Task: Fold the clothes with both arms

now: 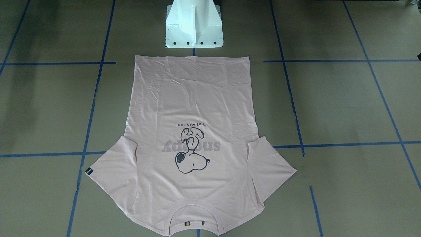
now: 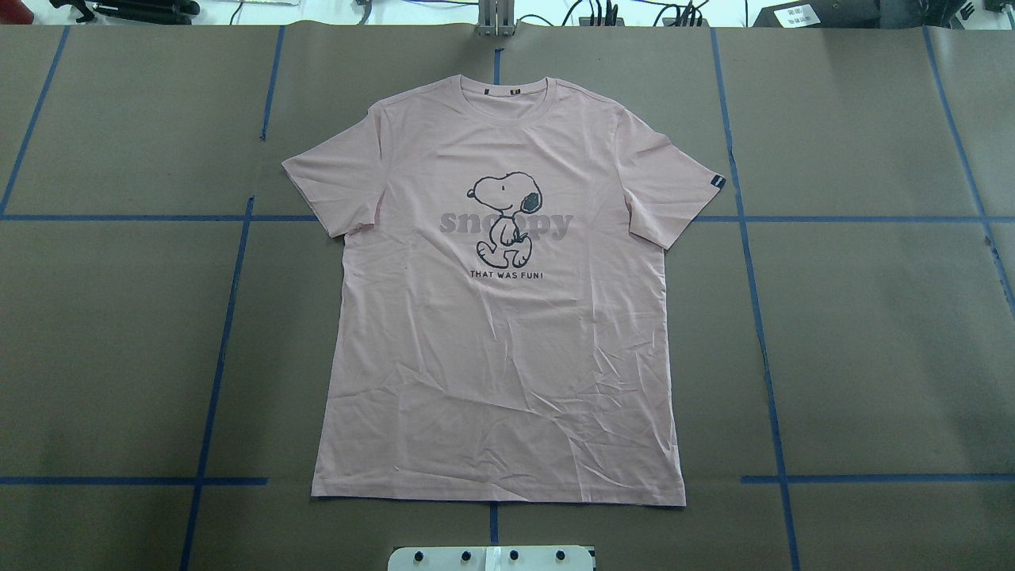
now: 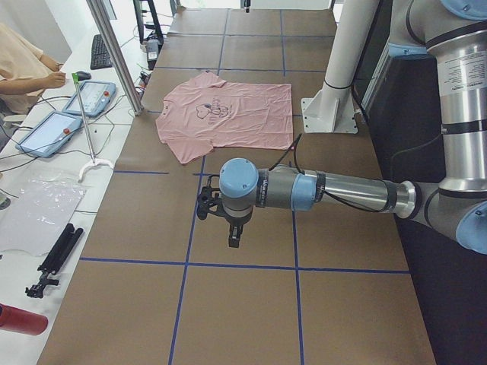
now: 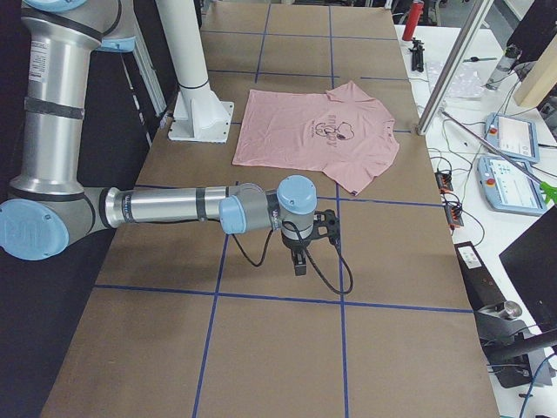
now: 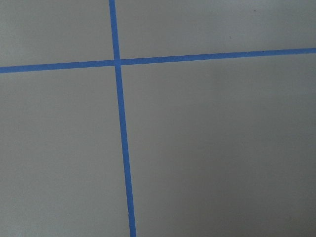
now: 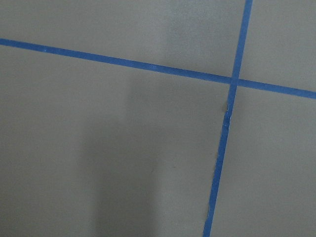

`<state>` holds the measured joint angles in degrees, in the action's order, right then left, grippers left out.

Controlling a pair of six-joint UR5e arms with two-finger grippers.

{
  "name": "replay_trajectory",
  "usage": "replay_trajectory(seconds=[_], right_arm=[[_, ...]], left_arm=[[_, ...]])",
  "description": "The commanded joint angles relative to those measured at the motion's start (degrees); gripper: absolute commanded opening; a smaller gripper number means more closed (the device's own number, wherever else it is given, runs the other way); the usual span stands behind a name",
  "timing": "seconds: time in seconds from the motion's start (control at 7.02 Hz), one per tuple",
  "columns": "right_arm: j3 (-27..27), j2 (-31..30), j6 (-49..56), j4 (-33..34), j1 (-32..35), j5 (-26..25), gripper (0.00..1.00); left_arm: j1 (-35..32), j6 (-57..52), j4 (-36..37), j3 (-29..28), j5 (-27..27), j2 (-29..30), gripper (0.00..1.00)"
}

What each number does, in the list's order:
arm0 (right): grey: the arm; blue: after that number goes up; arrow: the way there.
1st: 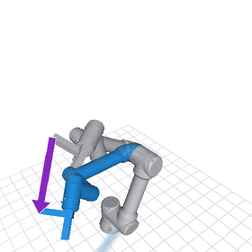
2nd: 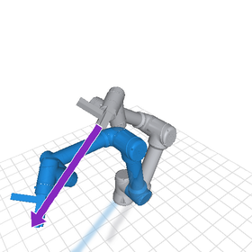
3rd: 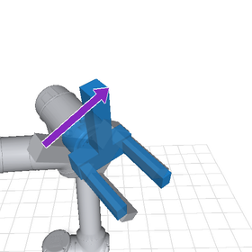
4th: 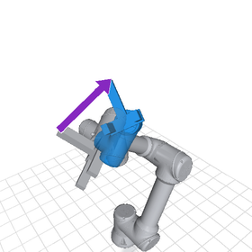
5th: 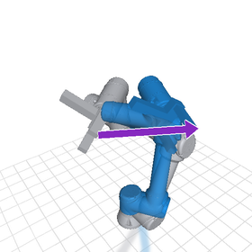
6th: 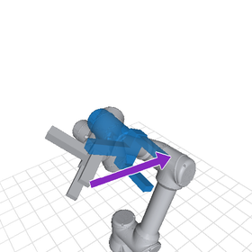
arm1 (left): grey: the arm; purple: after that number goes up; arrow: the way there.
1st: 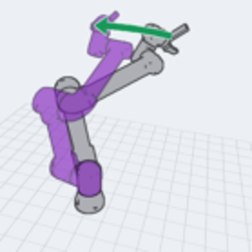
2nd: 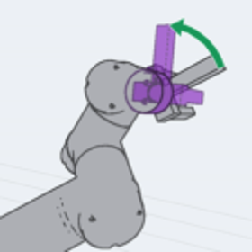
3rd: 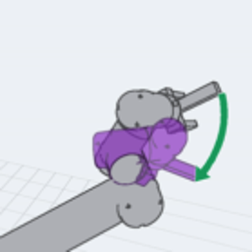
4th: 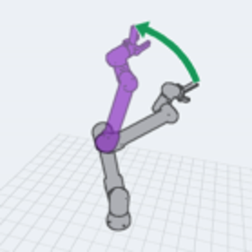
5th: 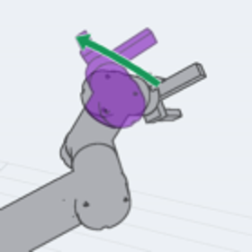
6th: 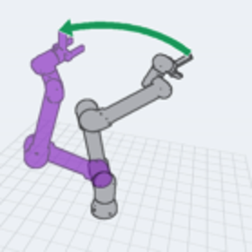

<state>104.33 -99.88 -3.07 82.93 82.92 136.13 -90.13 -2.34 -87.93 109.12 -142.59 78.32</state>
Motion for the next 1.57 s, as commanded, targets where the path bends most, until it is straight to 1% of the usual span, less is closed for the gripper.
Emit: replay_trajectory(seconds=[0.0, 0.14, 0.28, 0.43, 0.57, 0.71, 0.85, 1.0, 1.14, 1.28, 1.42], right_arm=[[0.4, 0.1, -0.5, -0.1, -2.4, 1.1, 1.00], [0.6, 0.7, -0.7, -0.4, -4.4, 6.1, 1.00], [0.5, 3.1, -1.8, -0.4, -5.8, 8.4, 1.00], [0.5, 5.1, -5.1, -0.4, -7.2, 8.4, 1.00], [-0.2, 8.5, -11.7, -0.3, -8.2, 8.3, 1.00], [-1.2, 11.3, -14.7, -0.3, -8.1, 8.1, 1.00], [-1.0, 12.7, -17.5, -0.5, -7.8, 7.7, 1.00], [-0.7, 13.6, -21.6, -0.8, -7.5, 5.7, 1.00], [-2.8, 16.2, -26.8, -3.5, -8.0, 5.5, 1.00], [-7.6, 22.1, -32.4, -5.8, -9.7, 4.9, 1.00], [-9.8, 26.2, -41.7, -8.5, -12.5, 0.6, 1.00]], left_arm=[[0.1, 0.1, 0.1, 0.5, -0.2, -0.3, 1.00], [0.1, 0.1, 0.1, 0.8, -0.5, -1.0, 1.00], [0.1, 0.2, -0.1, 0.6, -0.6, -1.0, 1.00], [0.1, 0.4, -0.3, 0.1, -1.8, -1.0, 1.00], [0.1, 0.1, -0.2, 0.7, -3.0, -1.0, 1.00], [0.2, 0.0, -0.3, 0.7, -3.1, -1.0, 1.00], [0.7, 0.3, -0.4, 0.7, -3.1, -0.2, 1.00], [0.8, 0.3, -0.4, 0.6, -3.9, 1.6, 1.00], [0.8, -0.1, -0.6, 0.9, -4.0, 1.8, 1.00], [0.8, -0.1, -1.9, 0.3, -4.1, 1.8, 1.00], [0.8, 0.2, -3.0, 0.2, -4.3, 2.0, 1.00]])
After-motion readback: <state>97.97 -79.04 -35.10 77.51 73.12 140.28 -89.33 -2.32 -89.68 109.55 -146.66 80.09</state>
